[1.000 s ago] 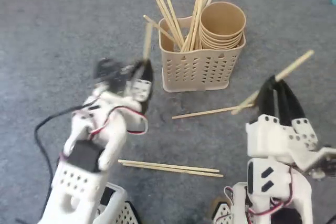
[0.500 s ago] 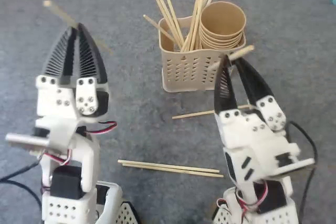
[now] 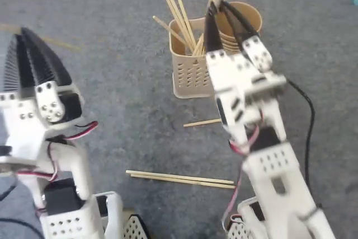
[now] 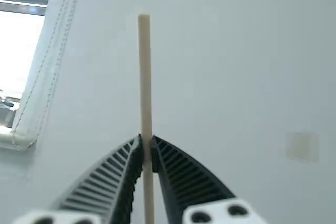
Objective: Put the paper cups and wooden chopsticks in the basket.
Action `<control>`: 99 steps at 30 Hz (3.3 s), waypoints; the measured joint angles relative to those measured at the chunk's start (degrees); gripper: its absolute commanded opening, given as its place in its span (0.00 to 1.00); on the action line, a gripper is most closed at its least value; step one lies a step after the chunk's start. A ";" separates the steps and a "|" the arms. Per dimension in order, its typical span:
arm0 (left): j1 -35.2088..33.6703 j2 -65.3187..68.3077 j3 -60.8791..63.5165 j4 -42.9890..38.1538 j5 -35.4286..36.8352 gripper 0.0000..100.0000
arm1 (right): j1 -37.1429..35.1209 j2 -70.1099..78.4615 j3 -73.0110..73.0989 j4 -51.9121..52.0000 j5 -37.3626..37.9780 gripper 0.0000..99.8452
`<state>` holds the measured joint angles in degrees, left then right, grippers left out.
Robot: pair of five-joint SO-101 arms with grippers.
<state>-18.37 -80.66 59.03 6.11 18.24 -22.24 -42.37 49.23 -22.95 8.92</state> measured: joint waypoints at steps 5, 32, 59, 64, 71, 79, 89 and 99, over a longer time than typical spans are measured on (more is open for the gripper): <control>-2.20 0.09 0.00 3.69 3.25 0.01 | 0.09 12.13 -3.69 -3.25 0.00 0.01; 18.73 28.13 -22.24 -0.35 8.97 0.01 | 3.96 -39.47 -3.96 68.48 -8.62 0.10; 33.93 64.88 -22.77 -20.92 -7.21 0.11 | 20.57 -55.12 -0.44 103.82 -4.48 0.10; 34.02 64.88 -22.77 -14.68 -7.21 0.25 | 20.31 -55.12 1.32 103.82 -3.08 0.10; 32.18 57.23 -22.77 0.18 -7.30 0.25 | 21.71 -55.03 10.11 101.45 -3.08 0.10; 30.33 37.71 -22.77 35.87 -7.38 0.24 | 26.37 -54.86 27.60 91.78 -8.26 0.10; 39.65 34.20 -7.74 45.63 -18.64 0.16 | 36.92 -54.86 31.38 90.37 -11.78 0.10; 53.01 39.74 2.64 30.24 -24.00 0.16 | 52.22 -54.51 31.74 90.37 -11.78 0.10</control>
<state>34.64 -40.92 61.67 36.35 -5.76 29.98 -96.88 80.97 67.43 -2.86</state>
